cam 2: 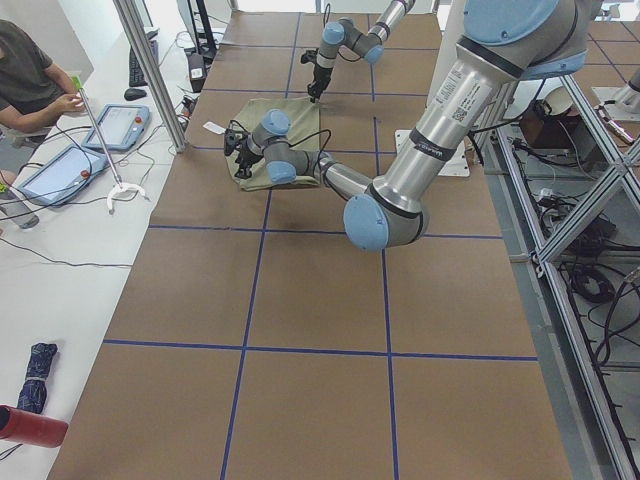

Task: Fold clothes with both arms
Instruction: 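Move the right gripper down to the folded corner nearest the robot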

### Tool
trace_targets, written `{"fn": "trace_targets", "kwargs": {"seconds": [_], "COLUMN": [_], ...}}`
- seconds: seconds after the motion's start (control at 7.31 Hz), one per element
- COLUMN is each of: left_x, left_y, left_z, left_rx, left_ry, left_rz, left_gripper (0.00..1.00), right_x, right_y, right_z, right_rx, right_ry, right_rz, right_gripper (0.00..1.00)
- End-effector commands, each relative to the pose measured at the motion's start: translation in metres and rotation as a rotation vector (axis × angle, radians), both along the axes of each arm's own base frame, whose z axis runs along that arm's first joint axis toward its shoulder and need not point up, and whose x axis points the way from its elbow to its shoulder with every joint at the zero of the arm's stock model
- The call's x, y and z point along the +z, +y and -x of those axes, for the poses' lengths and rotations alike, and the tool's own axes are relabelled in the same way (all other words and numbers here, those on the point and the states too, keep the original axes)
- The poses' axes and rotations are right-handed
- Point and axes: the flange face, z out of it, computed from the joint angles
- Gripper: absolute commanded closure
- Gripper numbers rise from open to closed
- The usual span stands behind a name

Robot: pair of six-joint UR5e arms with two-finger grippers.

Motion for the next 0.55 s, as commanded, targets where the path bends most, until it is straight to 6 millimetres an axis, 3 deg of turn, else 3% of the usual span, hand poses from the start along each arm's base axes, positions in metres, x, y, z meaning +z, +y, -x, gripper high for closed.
{"fn": "trace_targets", "kwargs": {"seconds": [0.0,0.27,0.41], "left_x": [-0.001,-0.001,-0.004], "left_y": [0.0,0.0,0.002], "left_z": [-0.001,-0.001,-0.001], "left_rx": [-0.001,-0.002,-0.001], "left_ry": [0.001,0.002,0.007], "left_rz": [0.002,0.003,-0.003], "left_gripper": [0.42,0.42,0.42], "right_x": [0.003,-0.004,-0.01], "right_y": [0.008,0.022,0.041], "right_z": [-0.011,-0.024,-0.031], "right_rx": [-0.008,-0.019,-0.036], "right_ry": [0.001,-0.017,-0.034], "right_rz": [-0.005,-0.011,-0.013], "right_gripper": [1.0,1.0,1.0]}}
